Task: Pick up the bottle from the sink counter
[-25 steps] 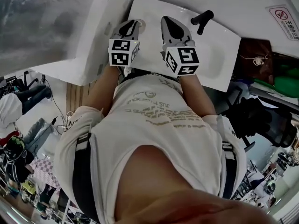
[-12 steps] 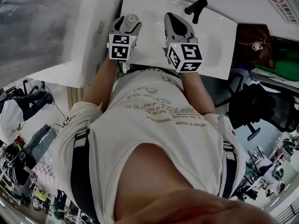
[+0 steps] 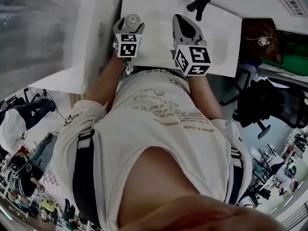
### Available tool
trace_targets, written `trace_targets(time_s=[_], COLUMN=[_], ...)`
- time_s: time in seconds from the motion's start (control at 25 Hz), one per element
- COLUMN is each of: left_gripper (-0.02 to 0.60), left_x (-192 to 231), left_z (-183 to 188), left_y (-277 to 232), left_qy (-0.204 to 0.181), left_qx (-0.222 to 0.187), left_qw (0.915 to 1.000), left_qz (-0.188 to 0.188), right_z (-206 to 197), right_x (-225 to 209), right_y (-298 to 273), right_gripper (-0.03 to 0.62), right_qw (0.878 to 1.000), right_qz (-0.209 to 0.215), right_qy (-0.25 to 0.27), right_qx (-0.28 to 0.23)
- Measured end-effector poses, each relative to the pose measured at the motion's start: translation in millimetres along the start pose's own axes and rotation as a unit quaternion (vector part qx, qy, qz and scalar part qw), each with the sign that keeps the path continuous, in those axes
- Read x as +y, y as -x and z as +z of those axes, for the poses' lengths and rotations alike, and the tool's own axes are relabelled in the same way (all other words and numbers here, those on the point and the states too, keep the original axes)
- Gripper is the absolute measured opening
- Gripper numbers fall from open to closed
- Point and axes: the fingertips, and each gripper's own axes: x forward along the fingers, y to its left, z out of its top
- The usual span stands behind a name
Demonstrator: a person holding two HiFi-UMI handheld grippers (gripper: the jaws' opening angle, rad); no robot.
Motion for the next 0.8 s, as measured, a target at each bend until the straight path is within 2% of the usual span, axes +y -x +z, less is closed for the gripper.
trace_targets(time_s=[0.32, 0.56, 0.8], left_gripper=[0.347, 0.347, 0.345], left_x=[5.5, 8.3, 8.7], left_z=[-10.6, -21.5, -22.7], left_y=[-17.6, -31.8, -33.5], left_qy=[-0.008, 0.002, -0.005], left_qx=[0.013, 0.033, 0.042], left_qw=[0.9999, 0.9994, 0.9991], left_qz=[-0.003, -0.014, -0.004], right_z=[-3.6, -3.4, -4.7], right_x=[-7.0, -23.3, -22.9], right_y=[6.8, 15.0, 19.6], right_gripper=[0.024, 0.024, 0.023], right_qw=[1.000, 0.999, 0.999], right_qz=[-0.023, -0.048, -0.053], right_qy=[0.002, -0.002, -0.005], right_qx=[0.005, 0.004, 0.003])
